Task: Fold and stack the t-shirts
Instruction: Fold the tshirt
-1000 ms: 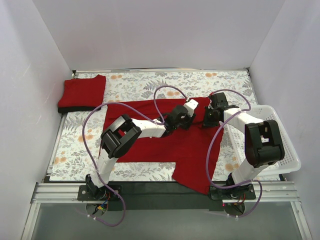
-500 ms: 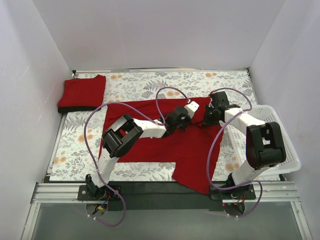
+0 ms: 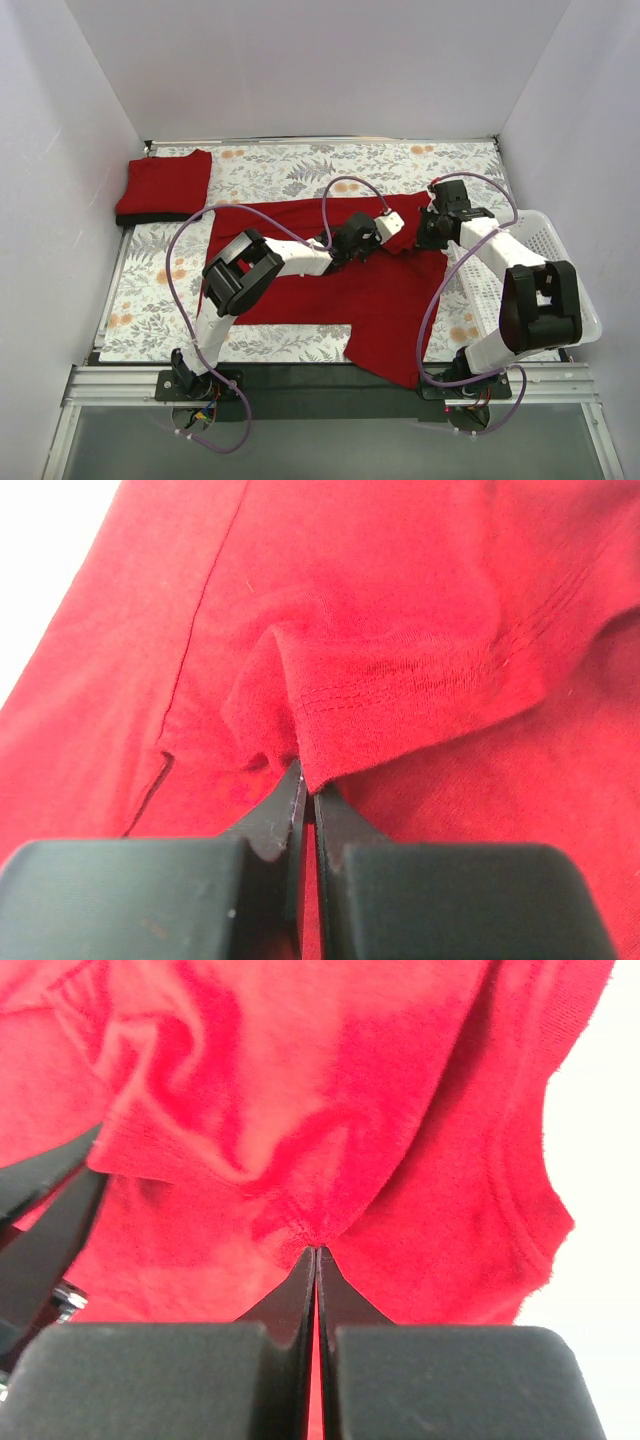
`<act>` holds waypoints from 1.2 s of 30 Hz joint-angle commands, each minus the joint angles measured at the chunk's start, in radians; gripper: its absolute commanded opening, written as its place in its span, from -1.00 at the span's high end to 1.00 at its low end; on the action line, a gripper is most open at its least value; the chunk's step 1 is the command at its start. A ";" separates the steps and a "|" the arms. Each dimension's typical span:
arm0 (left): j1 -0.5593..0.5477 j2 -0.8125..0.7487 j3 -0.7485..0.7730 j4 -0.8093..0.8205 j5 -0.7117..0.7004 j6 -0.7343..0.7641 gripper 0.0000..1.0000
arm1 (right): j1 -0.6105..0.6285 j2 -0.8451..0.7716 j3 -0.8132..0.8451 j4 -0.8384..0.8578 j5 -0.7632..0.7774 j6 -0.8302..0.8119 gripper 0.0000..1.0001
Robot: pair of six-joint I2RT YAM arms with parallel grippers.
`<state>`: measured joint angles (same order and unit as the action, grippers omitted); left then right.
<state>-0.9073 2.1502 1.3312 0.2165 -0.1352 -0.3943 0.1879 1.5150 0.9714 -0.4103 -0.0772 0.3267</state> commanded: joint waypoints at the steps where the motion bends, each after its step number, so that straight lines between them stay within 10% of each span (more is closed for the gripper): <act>1: -0.005 -0.095 -0.013 -0.046 -0.020 0.109 0.92 | -0.031 -0.044 -0.005 -0.054 0.017 -0.029 0.97; 15: -0.068 -0.085 -0.015 -0.198 -0.047 0.161 0.58 | -0.085 -0.081 -0.072 -0.094 0.016 -0.052 0.97; 21: -0.076 -0.090 -0.015 -0.209 -0.095 0.138 -0.47 | -0.085 -0.081 -0.065 -0.094 0.022 -0.052 0.54; 36: 0.004 -0.342 -0.138 -0.287 -0.145 -0.100 -0.62 | -0.084 -0.007 0.165 0.002 -0.064 -0.055 0.40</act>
<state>-0.9314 1.8973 1.2171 -0.0463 -0.2745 -0.4286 0.1059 1.4635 1.0779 -0.4667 -0.0990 0.2810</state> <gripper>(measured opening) 0.803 0.297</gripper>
